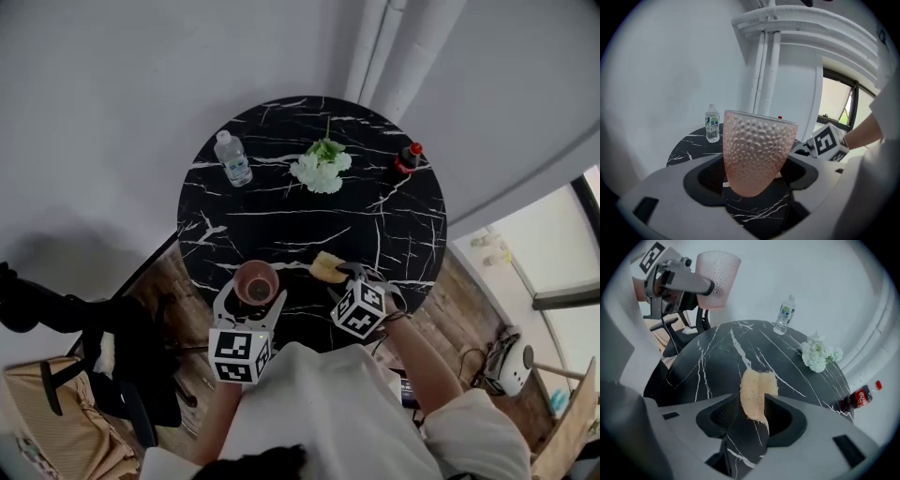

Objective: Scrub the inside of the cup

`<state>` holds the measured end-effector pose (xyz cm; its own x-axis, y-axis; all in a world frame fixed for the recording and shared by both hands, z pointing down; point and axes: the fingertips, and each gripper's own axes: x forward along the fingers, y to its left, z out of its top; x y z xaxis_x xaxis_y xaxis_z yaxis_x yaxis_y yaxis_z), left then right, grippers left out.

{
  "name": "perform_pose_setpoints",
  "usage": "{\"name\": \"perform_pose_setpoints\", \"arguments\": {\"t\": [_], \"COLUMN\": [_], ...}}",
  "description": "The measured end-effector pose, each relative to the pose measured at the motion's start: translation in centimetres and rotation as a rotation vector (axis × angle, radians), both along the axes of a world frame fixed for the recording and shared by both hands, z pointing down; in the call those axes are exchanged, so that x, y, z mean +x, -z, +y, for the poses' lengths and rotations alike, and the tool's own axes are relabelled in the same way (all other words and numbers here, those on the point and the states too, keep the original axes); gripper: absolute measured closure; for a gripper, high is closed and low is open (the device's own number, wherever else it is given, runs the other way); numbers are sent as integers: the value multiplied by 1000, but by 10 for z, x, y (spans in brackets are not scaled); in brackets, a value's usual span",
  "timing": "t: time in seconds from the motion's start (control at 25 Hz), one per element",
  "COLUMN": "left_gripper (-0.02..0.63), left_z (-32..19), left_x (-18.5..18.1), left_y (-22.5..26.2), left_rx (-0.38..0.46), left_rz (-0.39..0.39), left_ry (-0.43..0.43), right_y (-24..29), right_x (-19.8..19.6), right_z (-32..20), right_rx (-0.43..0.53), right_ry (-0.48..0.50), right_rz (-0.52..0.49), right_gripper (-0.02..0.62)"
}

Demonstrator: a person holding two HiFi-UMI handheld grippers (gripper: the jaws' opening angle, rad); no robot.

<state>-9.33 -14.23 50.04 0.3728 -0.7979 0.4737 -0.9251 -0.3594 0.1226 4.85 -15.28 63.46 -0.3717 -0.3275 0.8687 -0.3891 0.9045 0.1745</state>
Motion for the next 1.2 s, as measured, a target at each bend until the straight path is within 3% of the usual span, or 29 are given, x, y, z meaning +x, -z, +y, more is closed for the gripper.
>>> {"name": "perform_pose_setpoints", "arguments": {"t": [0.4, 0.56, 0.72, 0.84, 0.92, 1.2], "left_gripper": [247, 247, 247, 247, 247, 247], "left_z": [8, 8, 6, 6, 6, 6], "left_x": [-2, -5, -6, -3, 1, 9], "left_y": [-5, -6, -7, -8, -8, -11], "left_rx": [-44, -55, -63, -69, -72, -82], "left_rz": [3, 10, 21, 20, 10, -5], "left_ry": [36, 52, 68, 67, 59, 23], "right_y": [-17, -23, -24, -23, -22, -19], "right_x": [2, 4, 3, 4, 6, 7], "right_z": [-8, -9, -7, -12, -17, -25], "right_rx": [-8, -99, -179, -162, -149, -44], "right_ry": [46, 19, 67, 65, 33, -1], "right_rz": [47, 16, 24, 31, 7, -52], "right_gripper": [423, 423, 400, 407, 471, 501]}}
